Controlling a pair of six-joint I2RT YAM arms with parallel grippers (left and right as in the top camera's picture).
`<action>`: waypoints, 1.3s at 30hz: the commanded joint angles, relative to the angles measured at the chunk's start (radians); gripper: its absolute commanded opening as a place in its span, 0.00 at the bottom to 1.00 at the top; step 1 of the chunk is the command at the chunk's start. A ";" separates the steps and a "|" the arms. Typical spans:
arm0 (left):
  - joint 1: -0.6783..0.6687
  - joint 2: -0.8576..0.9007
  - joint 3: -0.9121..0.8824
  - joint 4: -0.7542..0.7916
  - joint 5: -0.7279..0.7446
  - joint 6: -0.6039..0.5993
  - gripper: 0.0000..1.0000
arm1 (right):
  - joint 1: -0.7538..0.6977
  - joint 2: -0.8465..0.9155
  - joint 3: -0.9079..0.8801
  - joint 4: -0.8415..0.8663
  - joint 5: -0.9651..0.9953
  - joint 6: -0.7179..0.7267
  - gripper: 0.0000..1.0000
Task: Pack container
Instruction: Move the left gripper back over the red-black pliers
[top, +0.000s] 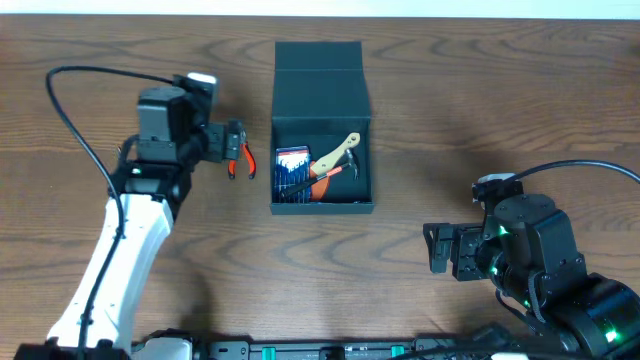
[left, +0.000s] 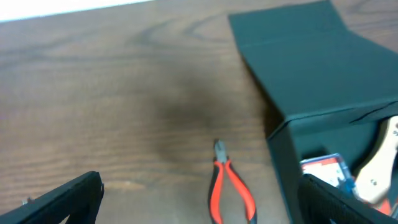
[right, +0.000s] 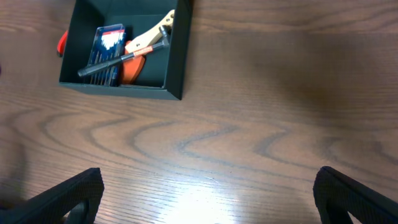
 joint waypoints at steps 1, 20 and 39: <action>0.019 0.055 0.007 -0.008 0.058 -0.006 0.98 | -0.008 -0.001 -0.002 0.000 0.004 -0.013 0.99; -0.009 0.359 0.007 0.032 0.057 0.014 0.98 | -0.008 -0.001 -0.002 0.000 0.004 -0.013 0.99; -0.078 0.415 -0.011 0.003 -0.059 0.014 0.98 | -0.008 -0.001 -0.002 0.000 0.004 -0.013 0.99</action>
